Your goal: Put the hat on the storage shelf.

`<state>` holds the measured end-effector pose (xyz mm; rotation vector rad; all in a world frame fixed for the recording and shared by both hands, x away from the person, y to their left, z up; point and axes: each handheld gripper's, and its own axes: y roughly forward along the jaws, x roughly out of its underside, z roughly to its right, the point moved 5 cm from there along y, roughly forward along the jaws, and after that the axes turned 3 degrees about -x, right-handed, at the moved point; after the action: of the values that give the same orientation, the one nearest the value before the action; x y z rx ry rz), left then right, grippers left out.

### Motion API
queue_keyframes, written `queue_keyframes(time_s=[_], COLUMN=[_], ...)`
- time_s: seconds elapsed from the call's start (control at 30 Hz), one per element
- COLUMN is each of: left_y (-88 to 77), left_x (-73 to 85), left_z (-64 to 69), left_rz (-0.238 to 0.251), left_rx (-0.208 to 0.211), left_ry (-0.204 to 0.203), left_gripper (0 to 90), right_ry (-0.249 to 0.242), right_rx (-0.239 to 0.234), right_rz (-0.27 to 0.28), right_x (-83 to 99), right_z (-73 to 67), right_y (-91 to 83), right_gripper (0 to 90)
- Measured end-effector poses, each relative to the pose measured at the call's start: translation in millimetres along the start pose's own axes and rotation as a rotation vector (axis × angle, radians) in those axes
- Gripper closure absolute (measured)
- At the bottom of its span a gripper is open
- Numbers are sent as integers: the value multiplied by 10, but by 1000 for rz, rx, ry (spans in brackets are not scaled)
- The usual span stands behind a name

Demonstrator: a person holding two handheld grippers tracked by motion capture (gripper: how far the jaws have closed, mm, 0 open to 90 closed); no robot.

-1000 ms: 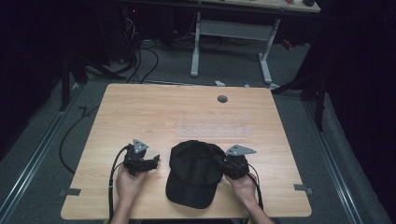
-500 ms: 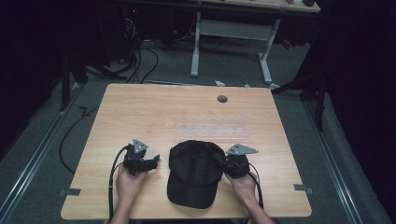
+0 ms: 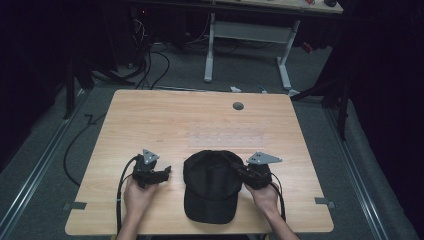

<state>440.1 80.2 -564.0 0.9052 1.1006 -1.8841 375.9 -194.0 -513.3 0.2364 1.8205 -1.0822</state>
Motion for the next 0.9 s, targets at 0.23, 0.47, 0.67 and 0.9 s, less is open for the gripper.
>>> queue_keyframes(time_s=[0.23,0.47,0.67,0.9], left_y=[1,-10,-43,-125], left_x=[1,-2,-11,-1], left_z=[1,5,31,154], left_rz=[1,-1,-23,-33], left_rx=[0,0,40,122], left_ry=[1,-12,-48,-59], left_gripper=[262,272,267,260], right_ry=[-23,-73,-85,-83], right_rx=[-2,-12,-35,-47], right_rz=[26,30,51,78], right_x=[-86,-169,-245,-317], right_z=[30,-3,-7,31], right_y=[-102,-138,-201,-281], right_gripper=[873,874,875,876])
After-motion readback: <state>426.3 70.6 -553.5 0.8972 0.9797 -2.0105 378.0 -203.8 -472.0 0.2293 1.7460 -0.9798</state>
